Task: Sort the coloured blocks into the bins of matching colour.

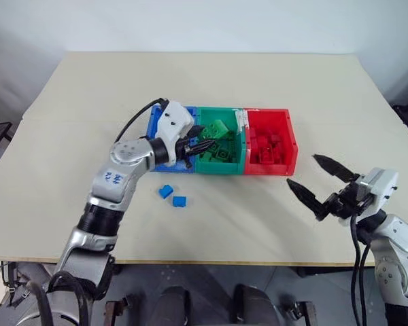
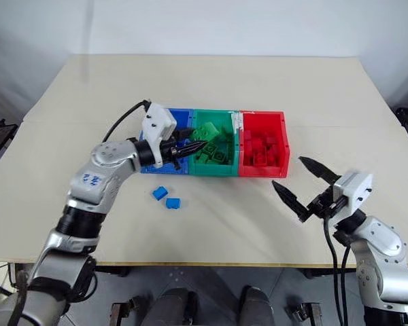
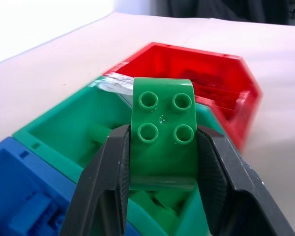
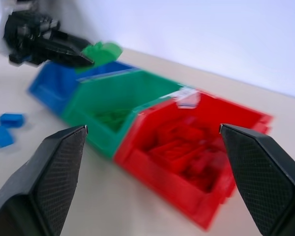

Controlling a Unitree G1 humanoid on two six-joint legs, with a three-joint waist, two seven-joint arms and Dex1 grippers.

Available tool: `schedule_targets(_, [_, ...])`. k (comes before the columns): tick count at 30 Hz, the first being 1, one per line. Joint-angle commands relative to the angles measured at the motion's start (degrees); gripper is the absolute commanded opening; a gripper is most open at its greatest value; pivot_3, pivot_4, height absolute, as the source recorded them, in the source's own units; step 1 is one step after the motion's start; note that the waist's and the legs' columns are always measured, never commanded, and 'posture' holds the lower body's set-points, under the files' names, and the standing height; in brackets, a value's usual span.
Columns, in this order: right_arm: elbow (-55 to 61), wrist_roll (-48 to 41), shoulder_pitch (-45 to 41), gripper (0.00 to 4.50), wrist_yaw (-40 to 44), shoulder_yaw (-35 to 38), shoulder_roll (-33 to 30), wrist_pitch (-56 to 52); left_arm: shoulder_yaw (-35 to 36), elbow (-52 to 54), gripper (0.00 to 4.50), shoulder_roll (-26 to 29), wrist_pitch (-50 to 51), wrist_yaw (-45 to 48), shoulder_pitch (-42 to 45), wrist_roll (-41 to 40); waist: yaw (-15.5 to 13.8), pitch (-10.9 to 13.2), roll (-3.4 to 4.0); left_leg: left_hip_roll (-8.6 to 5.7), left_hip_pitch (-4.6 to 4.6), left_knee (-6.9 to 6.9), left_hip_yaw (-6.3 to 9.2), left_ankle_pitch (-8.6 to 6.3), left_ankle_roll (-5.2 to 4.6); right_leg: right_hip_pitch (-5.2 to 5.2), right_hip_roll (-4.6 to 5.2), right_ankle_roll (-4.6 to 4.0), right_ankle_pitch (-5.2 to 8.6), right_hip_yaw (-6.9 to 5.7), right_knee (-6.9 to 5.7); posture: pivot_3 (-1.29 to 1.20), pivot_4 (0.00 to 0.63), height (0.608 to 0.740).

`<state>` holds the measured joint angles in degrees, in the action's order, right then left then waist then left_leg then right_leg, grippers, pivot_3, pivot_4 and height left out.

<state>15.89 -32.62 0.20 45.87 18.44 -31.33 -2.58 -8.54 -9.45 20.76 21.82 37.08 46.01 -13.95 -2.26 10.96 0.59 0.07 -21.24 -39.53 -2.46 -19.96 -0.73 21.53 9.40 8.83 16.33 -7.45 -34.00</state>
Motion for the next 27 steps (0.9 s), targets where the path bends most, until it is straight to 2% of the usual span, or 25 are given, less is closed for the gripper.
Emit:
schedule_targets(1, [2.71,0.24,-0.07,4.50,-0.85,0.30,-0.18,0.21,-1.13,-5.56,2.23,-1.89,-4.97,-0.33,4.05,3.62,-0.07,0.00,-0.01,-0.01,-0.02,0.00,-0.01,0.00,-0.01,0.01,0.00,0.01,0.00,0.00,0.02,0.00,0.150,0.740])
schedule_targets(5, [3.82,0.40,0.64,4.50,-0.77,-0.31,-0.32,0.06,0.37,-5.75,3.49,-2.92,-4.87,-1.48,4.17,3.98,0.15,0.00,-0.01,-0.01,-0.01,0.06,-0.05,-0.01,-0.03,0.04,0.00,0.02,-0.01,0.02,0.03,0.00,0.150,0.740])
schedule_targets(8, [3.09,0.60,0.10,4.50,0.53,-1.43,-0.54,0.28,2.84,-0.33,4.46,-0.36,-5.25,1.15,-0.64,1.67,0.94,0.00,0.00,0.00,0.00,0.07,-0.04,-0.01,-0.03,0.05,0.00,0.02,-0.01,0.03,0.02,0.00,0.150,0.740])
schedule_targets(12, [1.21,-0.22,-2.14,4.50,4.17,-3.75,-1.60,-0.57,7.27,8.89,4.49,5.10,-5.90,5.79,-9.61,-1.81,1.77,0.00,0.00,0.06,0.08,0.17,-0.09,0.00,-0.01,0.08,-0.02,0.01,-0.01,0.08,0.01,0.00,0.150,0.740])
schedule_targets(17, [-2.47,1.41,-5.74,4.50,14.65,-10.63,-5.33,-1.02,18.68,20.64,4.49,14.87,-6.33,12.19,-29.32,-8.06,2.36,0.00,0.00,0.12,0.13,0.21,0.05,0.00,-0.01,0.08,-0.02,0.00,0.00,0.14,0.04,0.00,0.150,0.740])
schedule_targets(22, [-5.96,2.13,-9.49,4.50,21.59,-14.94,-6.99,-0.92,30.04,26.18,4.49,18.90,-7.34,16.58,-44.61,-13.83,1.11,0.02,-0.03,0.08,0.10,0.16,0.22,-0.02,-0.04,0.03,0.07,0.01,0.00,0.09,0.05,0.00,0.150,0.740])
schedule_targets(27, [-8.90,3.07,-12.28,4.50,25.59,-16.78,-7.37,-0.31,37.19,24.34,4.49,19.22,-9.68,14.81,-51.49,-13.12,0.74,0.01,-0.03,0.06,0.10,0.13,0.30,-0.03,-0.04,0.02,0.07,0.01,0.00,0.08,0.04,0.00,0.150,0.740])
